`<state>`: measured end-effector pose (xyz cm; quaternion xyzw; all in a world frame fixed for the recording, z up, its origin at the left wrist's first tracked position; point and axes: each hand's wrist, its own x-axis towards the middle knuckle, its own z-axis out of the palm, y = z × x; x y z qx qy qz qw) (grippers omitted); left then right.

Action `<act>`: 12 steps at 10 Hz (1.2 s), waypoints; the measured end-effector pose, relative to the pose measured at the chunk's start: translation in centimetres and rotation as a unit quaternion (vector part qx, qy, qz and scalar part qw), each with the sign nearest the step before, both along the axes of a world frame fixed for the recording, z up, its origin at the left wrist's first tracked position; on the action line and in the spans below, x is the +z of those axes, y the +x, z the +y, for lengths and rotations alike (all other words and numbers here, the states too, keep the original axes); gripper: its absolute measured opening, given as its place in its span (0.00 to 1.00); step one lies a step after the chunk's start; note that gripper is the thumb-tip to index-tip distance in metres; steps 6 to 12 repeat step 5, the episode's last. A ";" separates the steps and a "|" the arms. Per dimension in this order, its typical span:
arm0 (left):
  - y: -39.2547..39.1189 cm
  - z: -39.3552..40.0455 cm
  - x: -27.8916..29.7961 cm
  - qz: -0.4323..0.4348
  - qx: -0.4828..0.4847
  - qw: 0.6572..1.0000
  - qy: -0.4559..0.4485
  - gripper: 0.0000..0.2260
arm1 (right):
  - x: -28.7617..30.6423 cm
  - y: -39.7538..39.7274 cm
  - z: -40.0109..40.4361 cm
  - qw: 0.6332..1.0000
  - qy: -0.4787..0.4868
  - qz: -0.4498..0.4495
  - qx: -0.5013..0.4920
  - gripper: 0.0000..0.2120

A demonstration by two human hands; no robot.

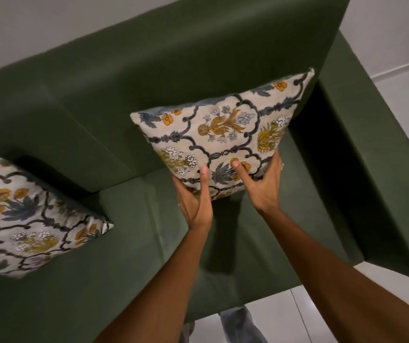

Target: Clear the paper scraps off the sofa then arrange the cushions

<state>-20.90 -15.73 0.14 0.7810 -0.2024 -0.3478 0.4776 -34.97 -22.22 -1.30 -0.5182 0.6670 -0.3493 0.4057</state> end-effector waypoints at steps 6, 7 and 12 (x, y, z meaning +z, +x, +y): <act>12.9 2.6 14.6 -0.341 -0.300 0.889 0.060 0.54 | 19.4 4.2 4.5 0.992 -0.118 -0.001 -0.032 0.50; 12.9 2.6 14.6 -0.341 -0.300 0.889 0.060 0.54 | 19.4 4.2 4.5 0.992 -0.118 -0.001 -0.032 0.50; 12.9 2.6 14.6 -0.341 -0.300 0.889 0.060 0.54 | 19.4 4.2 4.5 0.992 -0.118 -0.001 -0.032 0.50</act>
